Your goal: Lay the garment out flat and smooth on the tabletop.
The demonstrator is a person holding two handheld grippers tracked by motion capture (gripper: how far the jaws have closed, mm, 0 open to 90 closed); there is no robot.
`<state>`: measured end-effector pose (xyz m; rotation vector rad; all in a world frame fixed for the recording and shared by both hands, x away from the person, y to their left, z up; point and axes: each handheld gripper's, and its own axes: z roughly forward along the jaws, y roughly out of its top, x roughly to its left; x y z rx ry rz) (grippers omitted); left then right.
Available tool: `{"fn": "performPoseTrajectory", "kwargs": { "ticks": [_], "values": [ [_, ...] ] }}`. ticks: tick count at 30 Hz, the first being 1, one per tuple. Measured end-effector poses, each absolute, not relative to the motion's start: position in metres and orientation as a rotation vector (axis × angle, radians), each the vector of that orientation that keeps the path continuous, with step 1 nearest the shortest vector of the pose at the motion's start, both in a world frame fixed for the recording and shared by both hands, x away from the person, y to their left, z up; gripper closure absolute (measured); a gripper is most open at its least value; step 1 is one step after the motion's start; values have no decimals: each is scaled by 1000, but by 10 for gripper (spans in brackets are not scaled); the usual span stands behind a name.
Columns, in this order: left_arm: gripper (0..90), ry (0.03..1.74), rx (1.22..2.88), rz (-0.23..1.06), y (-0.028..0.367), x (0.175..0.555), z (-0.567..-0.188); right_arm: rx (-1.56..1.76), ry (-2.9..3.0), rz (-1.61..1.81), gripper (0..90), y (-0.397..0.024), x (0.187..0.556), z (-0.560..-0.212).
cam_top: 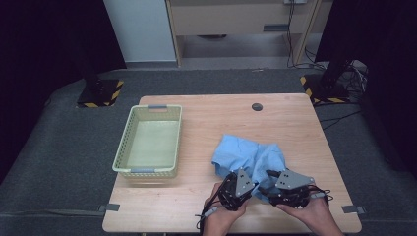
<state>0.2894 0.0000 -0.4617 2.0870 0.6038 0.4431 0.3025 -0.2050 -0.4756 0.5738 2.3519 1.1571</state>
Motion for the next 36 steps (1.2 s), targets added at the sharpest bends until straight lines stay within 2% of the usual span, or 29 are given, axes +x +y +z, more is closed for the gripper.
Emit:
{"fn": "performPoseTrajectory", "kwargs": {
  "ticks": [7,10,13,19,27,33,36],
  "values": [
    [874,593,2080,436,-1,287,-460,546,2358,1183,777,-204,300,-477],
    [836,597,2058,439,0,286,-458,556,2336,1252,877,-208,299,-475],
    [714,612,2043,451,5,286,-456,610,2307,1294,894,-215,300,-473],
    [562,673,2028,491,22,292,-459,756,2277,1389,896,-231,307,-471],
    [546,770,2032,542,46,304,-469,959,2276,1317,896,-256,319,-482],
    [507,863,2057,639,63,316,-483,1067,2306,1300,892,-273,327,-497],
    [505,889,2053,623,67,319,-486,1087,2303,1289,892,-277,329,-500]
  ]
}}
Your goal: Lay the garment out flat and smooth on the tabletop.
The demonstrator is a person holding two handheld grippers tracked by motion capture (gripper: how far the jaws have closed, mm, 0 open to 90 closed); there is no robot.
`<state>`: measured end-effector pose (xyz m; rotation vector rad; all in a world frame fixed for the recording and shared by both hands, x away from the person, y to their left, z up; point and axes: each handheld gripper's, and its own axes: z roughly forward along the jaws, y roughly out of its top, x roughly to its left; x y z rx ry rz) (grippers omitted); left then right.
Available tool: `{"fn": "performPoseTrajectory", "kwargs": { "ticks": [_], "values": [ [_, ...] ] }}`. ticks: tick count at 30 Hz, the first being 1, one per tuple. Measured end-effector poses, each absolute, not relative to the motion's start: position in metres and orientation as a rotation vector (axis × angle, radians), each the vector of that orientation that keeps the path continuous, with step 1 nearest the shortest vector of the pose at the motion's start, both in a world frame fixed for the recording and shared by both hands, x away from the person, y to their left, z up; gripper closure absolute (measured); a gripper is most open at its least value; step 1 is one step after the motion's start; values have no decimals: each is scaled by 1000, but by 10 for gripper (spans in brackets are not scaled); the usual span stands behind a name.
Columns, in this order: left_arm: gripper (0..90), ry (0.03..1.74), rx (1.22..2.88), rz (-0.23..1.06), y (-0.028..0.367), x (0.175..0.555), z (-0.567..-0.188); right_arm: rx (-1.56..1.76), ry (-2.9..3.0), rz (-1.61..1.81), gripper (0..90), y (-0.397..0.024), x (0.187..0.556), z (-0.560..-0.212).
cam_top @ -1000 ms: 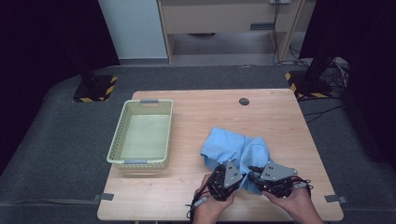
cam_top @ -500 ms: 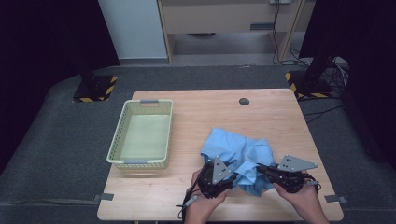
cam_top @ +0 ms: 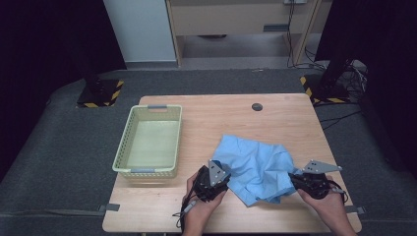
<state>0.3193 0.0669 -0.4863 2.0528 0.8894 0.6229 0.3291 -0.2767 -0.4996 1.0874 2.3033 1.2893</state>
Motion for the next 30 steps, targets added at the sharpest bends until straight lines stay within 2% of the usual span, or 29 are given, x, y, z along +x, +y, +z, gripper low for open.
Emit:
{"fn": "performPoseTrajectory", "kwargs": {
  "ticks": [6,9,11,18,24,30],
  "values": [
    [513,926,2106,562,68,328,-505,1108,2327,1244,891,-278,331,-507],
    [461,945,2142,544,68,334,-514,1119,2336,1233,889,-279,332,-510],
    [459,945,2145,517,68,336,-518,1125,2340,1232,888,-278,332,-511],
    [432,919,2214,551,60,340,-529,1125,2348,1229,878,-279,333,-513],
    [465,921,2196,502,60,345,-534,1132,2353,1228,876,-278,332,-513],
    [536,895,2192,448,59,347,-535,1126,2357,1221,874,-279,331,-514]
  ]
}}
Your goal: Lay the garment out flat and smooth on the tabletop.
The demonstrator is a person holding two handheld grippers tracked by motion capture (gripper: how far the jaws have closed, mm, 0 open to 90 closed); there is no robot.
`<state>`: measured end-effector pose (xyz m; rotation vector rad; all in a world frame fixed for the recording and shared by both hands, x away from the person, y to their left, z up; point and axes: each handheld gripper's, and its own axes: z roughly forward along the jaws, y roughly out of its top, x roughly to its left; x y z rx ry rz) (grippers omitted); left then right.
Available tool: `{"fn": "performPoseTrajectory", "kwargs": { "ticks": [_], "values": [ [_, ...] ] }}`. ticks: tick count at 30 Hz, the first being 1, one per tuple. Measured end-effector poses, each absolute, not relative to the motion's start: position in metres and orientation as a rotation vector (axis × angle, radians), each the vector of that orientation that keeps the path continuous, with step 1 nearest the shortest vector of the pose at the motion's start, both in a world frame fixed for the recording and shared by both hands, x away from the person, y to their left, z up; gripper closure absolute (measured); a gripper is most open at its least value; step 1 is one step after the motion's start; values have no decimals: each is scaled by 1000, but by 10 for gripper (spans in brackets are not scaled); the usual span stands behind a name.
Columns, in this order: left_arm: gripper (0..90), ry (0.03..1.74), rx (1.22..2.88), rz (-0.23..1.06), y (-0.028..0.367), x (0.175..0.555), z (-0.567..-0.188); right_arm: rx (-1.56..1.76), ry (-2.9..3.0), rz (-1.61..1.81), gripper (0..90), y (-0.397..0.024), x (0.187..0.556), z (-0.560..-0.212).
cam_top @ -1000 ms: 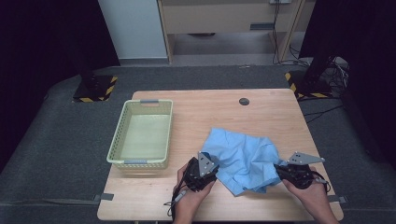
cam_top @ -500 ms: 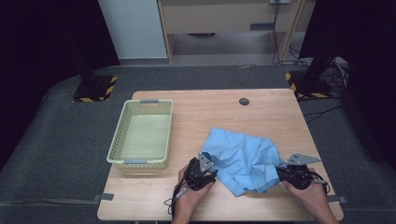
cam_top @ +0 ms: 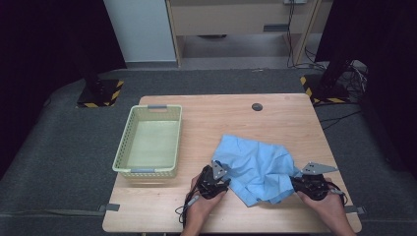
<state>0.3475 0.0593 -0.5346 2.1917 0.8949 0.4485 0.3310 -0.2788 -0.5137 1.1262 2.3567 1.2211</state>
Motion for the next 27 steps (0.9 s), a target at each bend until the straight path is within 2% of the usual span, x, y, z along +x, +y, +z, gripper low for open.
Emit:
{"fn": "performPoseTrajectory", "kwargs": {
  "ticks": [6,16,27],
  "values": [
    [601,907,2174,427,57,349,-535,1128,2354,1218,874,-280,331,-513],
    [837,874,2191,401,56,344,-531,1092,2368,1196,871,-278,329,-512],
    [874,832,2194,396,57,333,-521,1100,2363,1191,874,-281,332,-512]
  ]
}}
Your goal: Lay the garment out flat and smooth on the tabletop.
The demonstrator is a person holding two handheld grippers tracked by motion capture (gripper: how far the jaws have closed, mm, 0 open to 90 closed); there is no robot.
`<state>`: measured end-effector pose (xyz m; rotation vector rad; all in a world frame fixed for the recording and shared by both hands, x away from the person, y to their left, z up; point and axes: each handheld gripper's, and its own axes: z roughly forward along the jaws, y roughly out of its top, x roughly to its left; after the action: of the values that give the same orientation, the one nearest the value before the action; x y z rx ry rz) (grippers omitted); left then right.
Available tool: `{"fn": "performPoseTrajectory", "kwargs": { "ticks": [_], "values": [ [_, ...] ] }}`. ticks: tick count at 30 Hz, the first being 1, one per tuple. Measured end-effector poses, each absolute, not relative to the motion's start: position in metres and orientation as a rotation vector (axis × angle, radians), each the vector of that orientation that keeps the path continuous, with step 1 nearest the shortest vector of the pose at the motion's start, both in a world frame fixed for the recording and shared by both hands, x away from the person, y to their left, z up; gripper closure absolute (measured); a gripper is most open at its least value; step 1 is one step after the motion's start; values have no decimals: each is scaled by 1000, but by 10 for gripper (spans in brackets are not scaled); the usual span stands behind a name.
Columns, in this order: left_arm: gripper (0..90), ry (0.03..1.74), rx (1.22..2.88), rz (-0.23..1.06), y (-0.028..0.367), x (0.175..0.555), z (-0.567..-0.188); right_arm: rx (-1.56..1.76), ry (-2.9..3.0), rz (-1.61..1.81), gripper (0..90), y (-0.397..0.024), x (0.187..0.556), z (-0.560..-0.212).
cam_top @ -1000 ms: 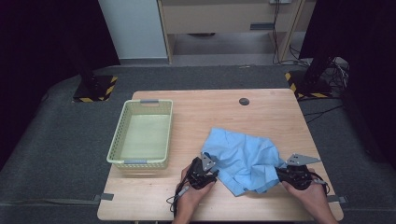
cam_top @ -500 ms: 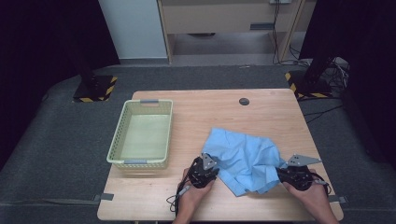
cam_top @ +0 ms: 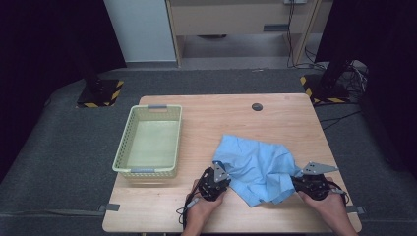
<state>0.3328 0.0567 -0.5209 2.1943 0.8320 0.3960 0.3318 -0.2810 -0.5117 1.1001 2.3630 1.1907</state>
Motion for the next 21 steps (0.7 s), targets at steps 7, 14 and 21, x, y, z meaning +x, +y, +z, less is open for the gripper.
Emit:
{"fn": "performPoseTrajectory", "kwargs": {
  "ticks": [7,14,21],
  "values": [
    [875,805,2185,400,56,319,-511,1098,2359,1185,872,-282,335,-511],
    [876,791,2141,382,60,299,-497,1088,2340,1206,873,-282,342,-505],
    [877,783,2115,390,65,280,-487,1066,2361,1213,872,-272,353,-506]
  ]
}}
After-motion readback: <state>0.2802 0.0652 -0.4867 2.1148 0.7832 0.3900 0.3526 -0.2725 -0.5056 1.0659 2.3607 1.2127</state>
